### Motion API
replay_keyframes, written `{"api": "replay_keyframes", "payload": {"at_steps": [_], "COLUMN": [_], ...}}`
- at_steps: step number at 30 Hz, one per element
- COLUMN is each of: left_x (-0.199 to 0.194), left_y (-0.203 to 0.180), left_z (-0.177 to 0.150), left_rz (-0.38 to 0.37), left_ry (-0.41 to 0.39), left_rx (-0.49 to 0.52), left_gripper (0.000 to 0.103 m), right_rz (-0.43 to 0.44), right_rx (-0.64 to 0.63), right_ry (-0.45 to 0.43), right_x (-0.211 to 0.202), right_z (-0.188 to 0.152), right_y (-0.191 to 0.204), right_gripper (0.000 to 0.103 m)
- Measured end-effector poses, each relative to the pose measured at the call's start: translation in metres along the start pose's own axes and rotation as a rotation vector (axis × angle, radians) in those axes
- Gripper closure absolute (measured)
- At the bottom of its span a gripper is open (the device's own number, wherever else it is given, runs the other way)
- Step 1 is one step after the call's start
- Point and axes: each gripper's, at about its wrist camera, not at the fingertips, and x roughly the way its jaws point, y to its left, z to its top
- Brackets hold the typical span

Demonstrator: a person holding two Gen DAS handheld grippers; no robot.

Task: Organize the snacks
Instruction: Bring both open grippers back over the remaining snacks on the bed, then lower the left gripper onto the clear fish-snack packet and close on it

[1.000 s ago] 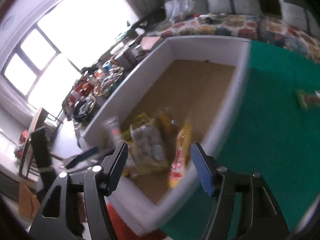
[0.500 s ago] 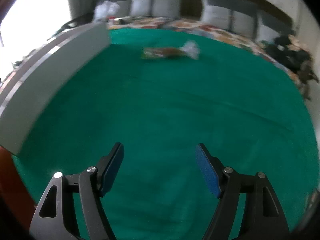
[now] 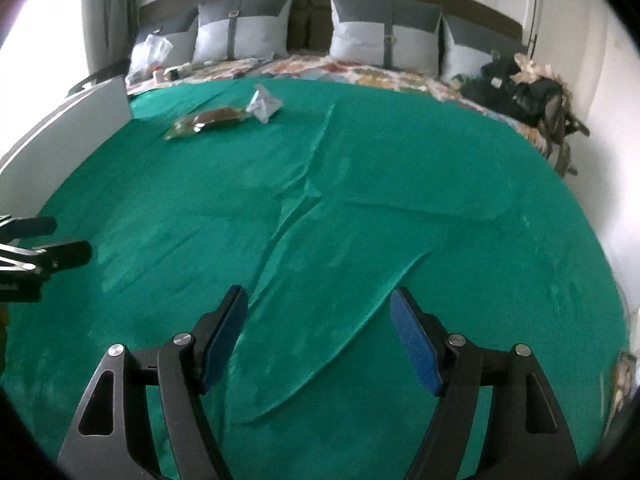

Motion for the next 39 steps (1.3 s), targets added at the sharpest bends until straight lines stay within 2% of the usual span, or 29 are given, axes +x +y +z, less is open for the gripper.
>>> {"api": "replay_keyframes", "payload": {"at_steps": [2, 9, 11, 13, 16, 20, 22, 25, 28, 31, 34, 35, 37, 39], "left_x": [0.01, 0.02, 0.019, 0.021, 0.03, 0.035, 0.044, 0.067, 0.098, 0.123, 0.15, 0.155, 0.155, 0.15], "left_y": [-0.004, -0.001, 0.0, 0.002, 0.013, 0.023, 0.017, -0.003, -0.02, -0.026, -0.02, -0.014, -0.008, -0.009], "left_z": [0.002, 0.006, 0.01, 0.017, 0.042, 0.098, 0.128, 0.167, 0.198, 0.215, 0.221, 0.222, 0.221, 0.215], "left_rz": [0.015, -0.034, -0.05, -0.069, -0.045, -0.056, -0.074, -0.062, -0.066, -0.075, -0.103, -0.152, -0.155, -0.161], "left_ry": [0.006, -0.026, -0.013, 0.034, 0.093, 0.058, 0.065, 0.099, 0.152, 0.169, 0.206, 0.216, 0.19, 0.181], "left_rx": [0.031, 0.048, 0.076, 0.113, 0.131, 0.164, 0.235, 0.367, 0.431, 0.413, 0.337, 0.284, 0.241, 0.262], "left_gripper": [0.004, 0.0, 0.0, 0.0, 0.0, 0.0, 0.0, 0.0, 0.0, 0.0, 0.0, 0.0, 0.0, 0.004], "right_rz": [-0.009, 0.018, 0.023, 0.021, 0.02, 0.02, 0.021, 0.022, 0.027, 0.03, 0.033, 0.034, 0.035, 0.037], "right_rx": [0.002, 0.061, 0.081, 0.087, 0.087, 0.09, 0.09, 0.091, 0.092, 0.091, 0.091, 0.091, 0.09, 0.09], "right_ry": [0.008, 0.076, 0.083, 0.086, 0.089, 0.091, 0.091, 0.092, 0.093, 0.095, 0.096, 0.097, 0.097, 0.097], "right_x": [0.008, 0.023, 0.024, 0.024, 0.024, 0.025, 0.025, 0.026, 0.026, 0.027, 0.028, 0.029, 0.029, 0.03], "right_z": [0.001, -0.001, -0.002, -0.003, -0.002, -0.003, -0.003, -0.003, -0.002, -0.002, -0.002, -0.002, -0.002, -0.001], "right_y": [-0.003, -0.017, -0.021, -0.022, -0.022, -0.021, -0.022, -0.022, -0.022, -0.022, -0.023, -0.023, -0.024, -0.024], "right_gripper": [0.026, 0.026, 0.02, 0.019, 0.017, 0.016, 0.015, 0.014, 0.012, 0.011, 0.01, 0.01, 0.009, 0.009]}}
